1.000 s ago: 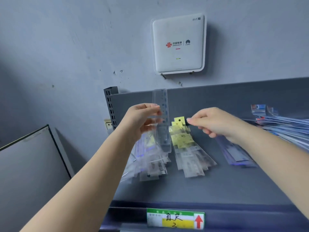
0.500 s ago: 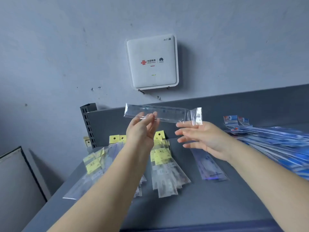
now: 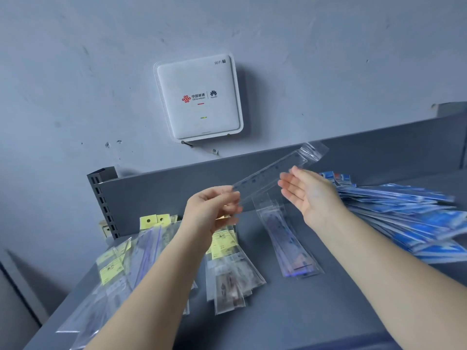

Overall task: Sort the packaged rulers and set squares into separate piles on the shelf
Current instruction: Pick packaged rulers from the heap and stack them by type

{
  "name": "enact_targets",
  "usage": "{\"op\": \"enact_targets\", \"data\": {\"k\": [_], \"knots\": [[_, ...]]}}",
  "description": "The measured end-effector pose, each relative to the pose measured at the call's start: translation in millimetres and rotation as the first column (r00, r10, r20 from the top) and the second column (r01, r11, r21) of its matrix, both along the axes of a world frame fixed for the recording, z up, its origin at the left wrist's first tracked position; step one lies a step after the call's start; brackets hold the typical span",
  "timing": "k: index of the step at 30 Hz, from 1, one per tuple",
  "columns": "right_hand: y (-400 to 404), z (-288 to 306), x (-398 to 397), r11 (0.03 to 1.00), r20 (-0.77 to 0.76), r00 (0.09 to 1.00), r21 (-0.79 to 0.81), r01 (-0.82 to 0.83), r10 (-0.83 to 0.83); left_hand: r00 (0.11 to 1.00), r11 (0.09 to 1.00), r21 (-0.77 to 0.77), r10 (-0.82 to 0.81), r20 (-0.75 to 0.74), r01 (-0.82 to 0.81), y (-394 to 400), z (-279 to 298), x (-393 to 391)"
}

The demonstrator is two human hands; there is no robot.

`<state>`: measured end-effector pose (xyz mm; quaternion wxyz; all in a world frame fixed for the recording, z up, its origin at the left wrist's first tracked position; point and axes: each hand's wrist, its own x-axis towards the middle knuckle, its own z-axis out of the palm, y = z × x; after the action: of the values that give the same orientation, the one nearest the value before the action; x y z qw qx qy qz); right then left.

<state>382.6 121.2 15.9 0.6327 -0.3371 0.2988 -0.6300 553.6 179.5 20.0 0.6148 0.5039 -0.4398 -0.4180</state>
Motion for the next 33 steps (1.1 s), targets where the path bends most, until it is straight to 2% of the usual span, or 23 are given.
{"op": "enact_targets", "data": {"k": [3, 6, 8, 12, 13, 14, 15, 16, 17, 18, 20, 23, 25, 27, 29, 31, 33], "knots": [[1.5, -2.2, 1.7, 0.996, -0.111, 0.993, -0.082, 0.021, -0.03, 0.976, 0.994, 0.057, -0.099, 0.196, 0.089, 4.8, -2.8, -4.5], [2.4, -5.9, 7.6, 0.986, -0.36, 0.933, -0.16, -0.055, -0.006, 0.962, 0.99, 0.095, -0.127, 0.242, 0.107, 4.0, -7.8, -8.3], [0.6, -7.2, 8.9, 0.981, -0.468, 0.884, -0.174, -0.085, -0.006, 0.938, 0.99, 0.104, -0.127, 0.322, 0.098, 3.3, -9.7, -9.3], [-8.5, -7.4, 1.5, 0.99, -0.528, 0.849, -0.125, -0.066, -0.01, 0.796, 0.998, 0.066, -0.044, 0.603, 0.006, 3.5, -10.8, -6.1], [-11.7, -9.1, 0.2, 0.992, -0.634, 0.773, -0.112, -0.052, -0.031, 0.734, 0.998, 0.03, 0.014, 0.679, -0.047, 3.1, -10.3, -2.7], [-15.8, -12.5, -0.5, 0.992, -0.787, 0.612, -0.119, -0.026, -0.079, 0.667, 0.995, -0.007, 0.069, 0.742, -0.096, 2.5, -9.2, 2.0], [-19.5, -16.6, -0.7, 0.987, -0.911, 0.384, -0.163, -0.001, -0.15, 0.609, 0.99, -0.038, 0.114, 0.785, -0.136, 3.2, -7.0, 7.1], [-20.9, -19.8, 0.1, 0.975, -0.963, 0.159, -0.223, 0.001, -0.22, 0.566, 0.983, -0.063, 0.15, 0.811, -0.171, 4.5, -4.3, 13.8], [-20.5, -23.1, 1.2, 0.963, -0.963, 0.012, -0.27, -0.013, -0.27, 0.538, 0.976, -0.084, 0.181, 0.823, -0.199, 7.5, -1.0, 21.5], [-19.8, -25.4, 2.6, 0.956, -0.954, -0.06, -0.293, -0.032, -0.294, 0.525, 0.97, -0.1, 0.206, 0.826, -0.223, 11.5, 2.5, 31.0], [-15.3, -25.3, 7.0, 0.941, -0.94, -0.059, -0.331, -0.074, -0.335, 0.538, 0.955, -0.12, 0.254, 0.804, -0.271, 24.2, 9.6, 53.4], [0.2, -16.2, 24.7, 0.914, -0.933, 0.096, -0.358, -0.191, -0.346, 0.553, 0.919, -0.114, 0.323, 0.768, -0.378, 49.1, 13.5, 93.7], [18.1, -7.6, 44.5, 0.884, -0.926, 0.185, -0.371, -0.285, -0.329, 0.516, 0.889, -0.085, 0.337, 0.788, -0.45, 66.4, 9.7, 119.3], [32.0, 0.0, 67.2, 0.855, -0.93, 0.217, -0.36, -0.374, -0.297, 0.455, 0.865, -0.017, 0.28, 0.845, -0.502, 80.9, 1.1, 138.6], [44.9, 6.2, 90.5, 0.825, -0.949, 0.203, -0.31, -0.473, -0.241, 0.424, 0.832, 0.089, 0.185, 0.887, -0.548, 91.0, -10.4, 152.6], [55.6, 8.0, 114.1, 0.8, -0.97, 0.165, -0.241, -0.55, -0.179, 0.439, 0.772, 0.201, 0.112, 0.891, -0.603, 95.7, -22.5, 164.9], [63.8, 6.4, 138.6, 0.795, -0.983, 0.083, -0.183, -0.579, -0.166, 0.439, 0.717, 0.276, 0.047, 0.897, -0.64, 97.4, -32.8, 172.5]]}}
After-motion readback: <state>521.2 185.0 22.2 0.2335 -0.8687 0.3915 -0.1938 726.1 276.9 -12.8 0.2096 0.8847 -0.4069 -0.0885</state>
